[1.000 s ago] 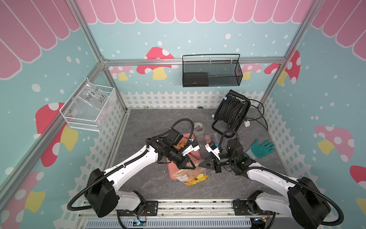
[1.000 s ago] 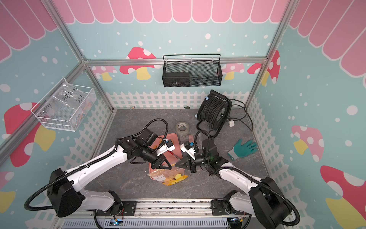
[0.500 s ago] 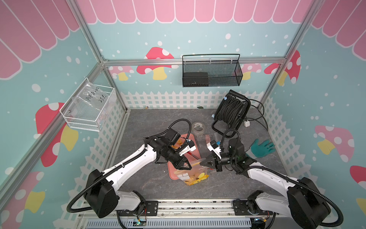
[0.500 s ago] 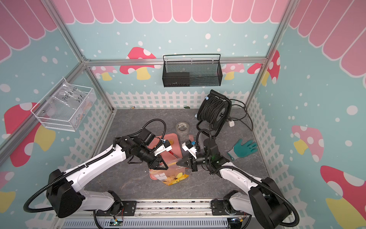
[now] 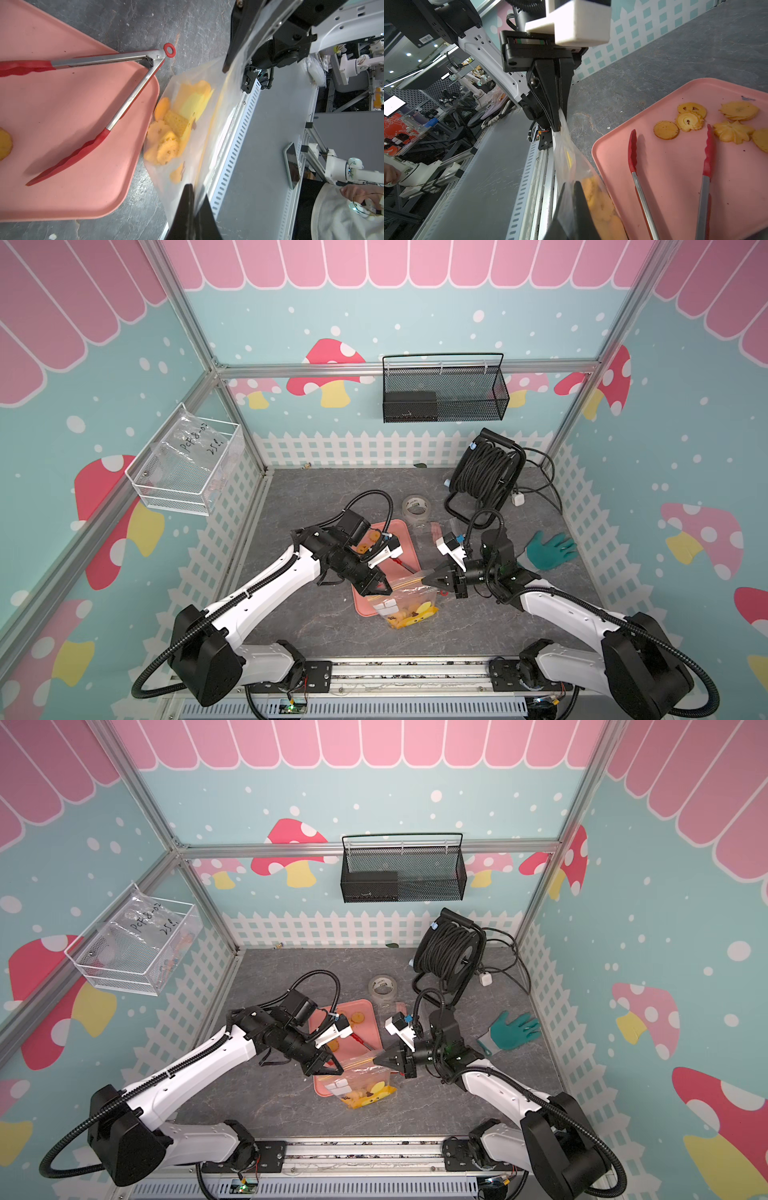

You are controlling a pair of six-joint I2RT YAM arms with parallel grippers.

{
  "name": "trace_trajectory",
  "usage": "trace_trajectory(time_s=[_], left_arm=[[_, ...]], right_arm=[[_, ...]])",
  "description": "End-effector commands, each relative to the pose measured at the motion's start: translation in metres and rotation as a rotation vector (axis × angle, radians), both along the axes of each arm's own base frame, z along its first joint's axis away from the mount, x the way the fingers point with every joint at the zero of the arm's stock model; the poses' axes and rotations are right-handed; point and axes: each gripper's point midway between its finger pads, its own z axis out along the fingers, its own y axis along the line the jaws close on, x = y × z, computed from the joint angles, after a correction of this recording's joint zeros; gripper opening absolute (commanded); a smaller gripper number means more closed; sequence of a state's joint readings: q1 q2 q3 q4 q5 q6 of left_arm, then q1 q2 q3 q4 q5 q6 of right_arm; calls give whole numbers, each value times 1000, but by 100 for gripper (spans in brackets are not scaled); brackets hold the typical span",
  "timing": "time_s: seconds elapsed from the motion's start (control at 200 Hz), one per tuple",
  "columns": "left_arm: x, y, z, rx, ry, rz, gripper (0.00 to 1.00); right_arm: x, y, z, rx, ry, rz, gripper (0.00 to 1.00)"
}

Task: Put the cookies into a resealable bag to prevent moisture
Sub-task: Close the ziploc bag at the center of the board.

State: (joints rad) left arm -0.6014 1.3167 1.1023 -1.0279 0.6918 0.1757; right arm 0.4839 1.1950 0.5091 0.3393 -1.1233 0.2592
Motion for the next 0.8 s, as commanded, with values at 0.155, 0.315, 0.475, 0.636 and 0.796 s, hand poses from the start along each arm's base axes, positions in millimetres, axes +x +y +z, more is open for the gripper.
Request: trace_trajectory(time_s=[0.155,0.315,0.475,0.636,0.796], left_arm=[[-4,16,-10,62,-10,-9,22],[-4,18,-6,28,20,0,0],[2,25,-6,40,-7,32,20],[5,23,3,-41,-6,57,12],[6,23,4,-55,6,59,0]], right_arm=[[7,-8,-10,-31,-9,-42,0],[10,-12,-13,-44,-7,-64,0],[11,-15,-18,-57,2,-74,0],[16,-18,-21,-73,-3,-104,0],[18,-20,-22,-76,-7,-121,0]])
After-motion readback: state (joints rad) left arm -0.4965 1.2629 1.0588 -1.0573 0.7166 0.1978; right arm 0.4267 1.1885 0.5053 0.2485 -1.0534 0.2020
